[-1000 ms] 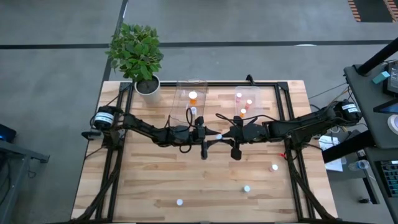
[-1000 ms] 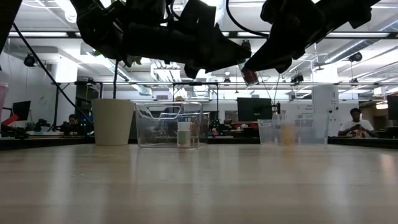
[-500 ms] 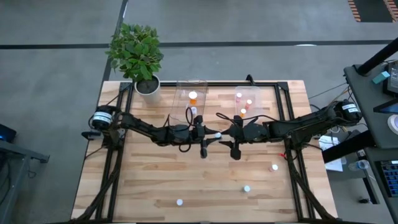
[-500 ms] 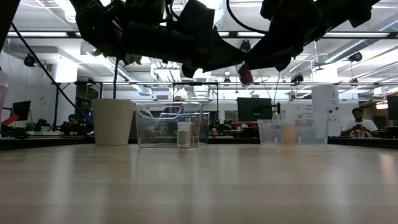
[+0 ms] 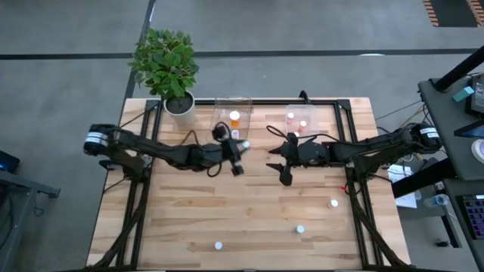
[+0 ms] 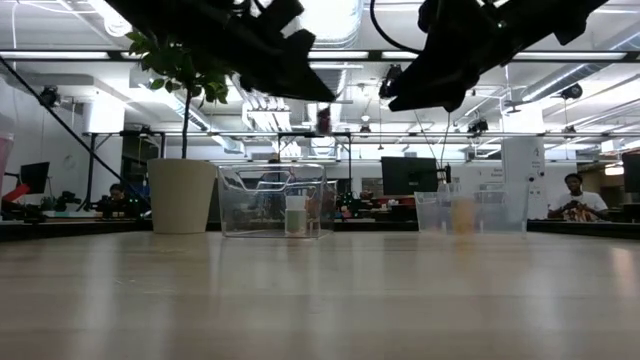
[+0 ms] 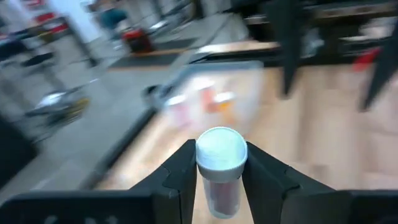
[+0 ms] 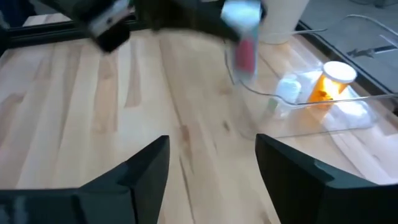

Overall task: Pick and place medicine bottles into bin by pill shape (circle, oval)
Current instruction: Put the blue capsule pill bottle into the left transparent bin

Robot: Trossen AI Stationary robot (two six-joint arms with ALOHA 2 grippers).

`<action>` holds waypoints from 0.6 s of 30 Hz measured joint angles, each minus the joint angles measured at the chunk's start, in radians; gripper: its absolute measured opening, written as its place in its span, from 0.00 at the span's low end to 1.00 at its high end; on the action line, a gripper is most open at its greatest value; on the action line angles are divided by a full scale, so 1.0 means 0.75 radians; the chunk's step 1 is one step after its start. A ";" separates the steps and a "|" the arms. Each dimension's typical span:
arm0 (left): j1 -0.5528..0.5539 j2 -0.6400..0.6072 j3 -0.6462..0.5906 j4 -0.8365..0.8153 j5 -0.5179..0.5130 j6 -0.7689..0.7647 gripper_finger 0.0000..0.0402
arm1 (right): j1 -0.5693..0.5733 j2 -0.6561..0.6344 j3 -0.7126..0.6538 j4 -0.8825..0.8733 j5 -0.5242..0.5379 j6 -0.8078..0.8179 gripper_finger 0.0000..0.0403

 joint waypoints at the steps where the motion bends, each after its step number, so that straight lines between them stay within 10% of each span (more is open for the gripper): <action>1: 0.009 -0.038 -0.001 -0.056 -0.044 -0.001 0.23 | -0.007 0.000 0.000 0.001 0.000 0.000 0.56; 18: 0.291 -0.129 -0.162 -0.225 -0.195 -0.369 0.23 | -0.051 0.006 -0.003 0.002 0.007 -0.001 0.56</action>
